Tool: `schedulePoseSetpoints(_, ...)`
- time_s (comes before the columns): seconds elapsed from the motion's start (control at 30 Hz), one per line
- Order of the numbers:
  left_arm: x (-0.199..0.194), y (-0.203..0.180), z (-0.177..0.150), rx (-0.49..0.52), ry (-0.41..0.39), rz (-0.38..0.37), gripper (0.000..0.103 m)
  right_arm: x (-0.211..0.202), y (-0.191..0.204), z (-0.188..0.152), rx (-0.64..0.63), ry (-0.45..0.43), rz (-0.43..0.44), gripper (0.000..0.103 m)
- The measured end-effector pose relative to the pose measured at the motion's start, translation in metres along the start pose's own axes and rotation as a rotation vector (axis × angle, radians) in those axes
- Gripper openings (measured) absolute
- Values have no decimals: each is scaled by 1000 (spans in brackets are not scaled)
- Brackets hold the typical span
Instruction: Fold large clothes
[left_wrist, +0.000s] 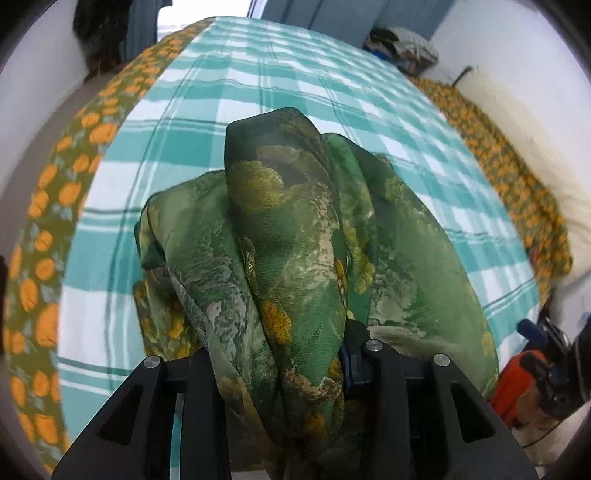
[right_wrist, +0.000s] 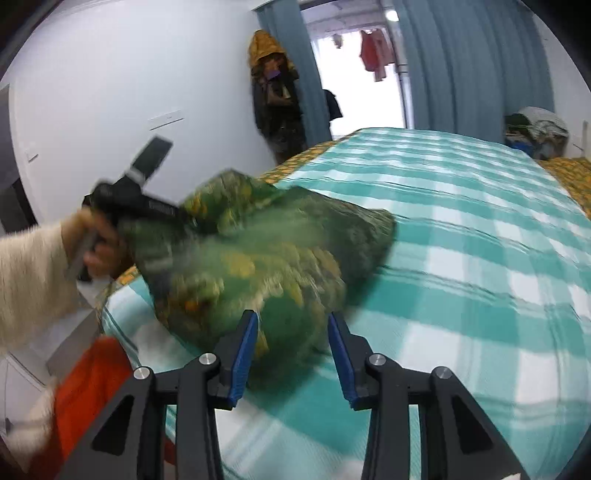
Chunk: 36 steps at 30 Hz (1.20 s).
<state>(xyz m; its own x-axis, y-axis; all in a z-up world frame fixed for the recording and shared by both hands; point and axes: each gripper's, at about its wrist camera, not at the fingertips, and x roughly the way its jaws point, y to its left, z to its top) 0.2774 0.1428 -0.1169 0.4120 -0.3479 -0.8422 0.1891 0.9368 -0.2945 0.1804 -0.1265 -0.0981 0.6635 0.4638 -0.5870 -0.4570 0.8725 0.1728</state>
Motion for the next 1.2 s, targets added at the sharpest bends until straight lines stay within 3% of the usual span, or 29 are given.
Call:
schedulePoseSetpoints(0.13,2,14,-8,-14,-8,-32,38,43,16,19,-25,53,81,40)
schedulePoseSetpoints(0.23,15,35,-16,-46,32,-52,47,106,10,-3,-17,276,87,39)
schedulePoseSetpoints(0.27,24,42,-24,-57,41,-59,48,115,7,-9,-1,311,91,38)
schedulePoseSetpoints(0.33,32,53,-35,-94,27,-86,50,124,0,-21,46,311,116,38)
schedulePoseSetpoints(0.43,37,67,-43,-168,-1,-155,51,125,7,-20,28,325,78,38)
schedulePoseSetpoints(0.63,34,66,-44,-164,-18,-165,51,123,16,-5,2,373,69,38)
schedulePoseSetpoints(0.73,39,73,-49,-195,-34,-182,52,124,13,20,29,427,115,38)
schedulePoseSetpoints(0.87,38,72,-52,-195,-47,-166,53,136,12,75,11,374,73,38)
schedulePoseSetpoints(0.97,36,66,-51,-183,-45,-140,53,158,14,114,-2,312,34,38)
schedulePoseSetpoints(1.07,35,57,-50,-176,-49,-115,53,193,11,131,6,298,17,38)
schedulePoseSetpoints(1.2,37,40,-53,-164,-56,-76,53,255,-1,110,38,402,-47,39)
